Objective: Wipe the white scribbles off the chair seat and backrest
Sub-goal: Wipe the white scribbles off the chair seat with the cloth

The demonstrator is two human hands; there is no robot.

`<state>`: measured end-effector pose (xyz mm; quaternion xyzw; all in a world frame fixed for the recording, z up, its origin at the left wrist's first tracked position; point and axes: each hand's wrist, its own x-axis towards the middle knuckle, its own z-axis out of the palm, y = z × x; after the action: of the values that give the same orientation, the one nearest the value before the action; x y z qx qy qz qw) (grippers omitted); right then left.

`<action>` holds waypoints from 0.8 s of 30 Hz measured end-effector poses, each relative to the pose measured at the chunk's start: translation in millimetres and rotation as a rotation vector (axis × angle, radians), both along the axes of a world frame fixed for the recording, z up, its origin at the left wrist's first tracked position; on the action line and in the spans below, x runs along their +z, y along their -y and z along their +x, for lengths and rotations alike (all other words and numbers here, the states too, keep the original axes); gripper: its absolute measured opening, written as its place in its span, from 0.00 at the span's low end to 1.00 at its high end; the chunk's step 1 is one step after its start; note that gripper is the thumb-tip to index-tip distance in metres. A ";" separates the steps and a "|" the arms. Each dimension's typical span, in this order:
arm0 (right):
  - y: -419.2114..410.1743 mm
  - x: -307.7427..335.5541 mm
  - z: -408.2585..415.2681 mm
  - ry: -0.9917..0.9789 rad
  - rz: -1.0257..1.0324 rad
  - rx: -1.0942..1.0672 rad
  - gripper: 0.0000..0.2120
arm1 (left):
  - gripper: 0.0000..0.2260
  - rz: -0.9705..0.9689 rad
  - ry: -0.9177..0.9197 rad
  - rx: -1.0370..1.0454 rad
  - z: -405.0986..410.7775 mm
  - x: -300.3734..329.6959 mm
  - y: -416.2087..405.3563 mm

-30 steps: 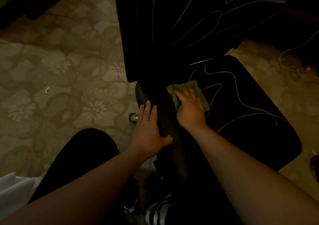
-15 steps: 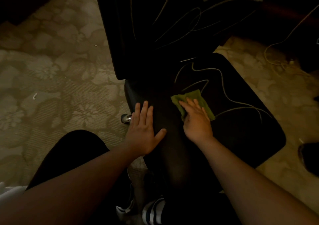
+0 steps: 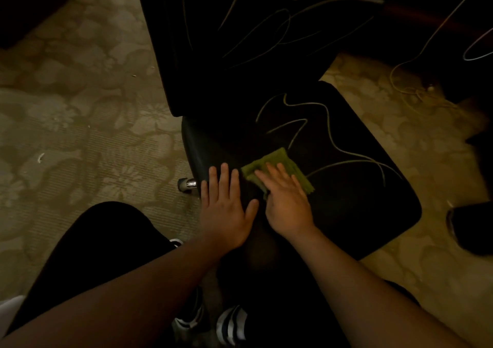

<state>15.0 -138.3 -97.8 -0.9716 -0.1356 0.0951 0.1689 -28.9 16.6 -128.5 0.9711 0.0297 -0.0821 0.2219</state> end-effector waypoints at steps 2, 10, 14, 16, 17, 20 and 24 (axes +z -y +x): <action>18.3 -0.5 6.9 0.013 -0.028 -0.127 0.30 | 0.39 0.017 -0.012 -0.027 3.1 -3.7 -7.5; 22.7 2.7 -11.9 -0.003 -0.017 -0.194 0.32 | 0.33 0.086 -0.022 -0.047 7.6 10.9 7.5; 5.1 3.4 -38.4 -0.025 0.027 0.054 0.27 | 0.31 0.017 0.012 -0.049 -10.1 8.3 29.7; 14.4 2.6 -36.4 -0.039 0.009 0.122 0.28 | 0.32 0.021 0.052 -0.049 -11.4 2.8 26.2; 21.2 1.7 -32.9 -0.043 -0.007 0.134 0.29 | 0.33 0.032 0.062 -0.061 -10.5 0.5 22.6; 40.0 2.0 -22.4 -0.038 -0.028 0.029 0.31 | 0.35 0.074 0.073 -0.077 -5.0 0.4 13.7; 63.0 2.2 -21.5 0.000 -0.047 -0.176 0.31 | 0.29 0.089 0.034 -0.154 7.2 4.1 -1.8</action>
<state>-6.5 -201.4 -95.6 -0.9835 -0.0473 0.0833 0.1535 -21.7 18.4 -124.4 0.9807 -0.0452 -0.0809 0.1721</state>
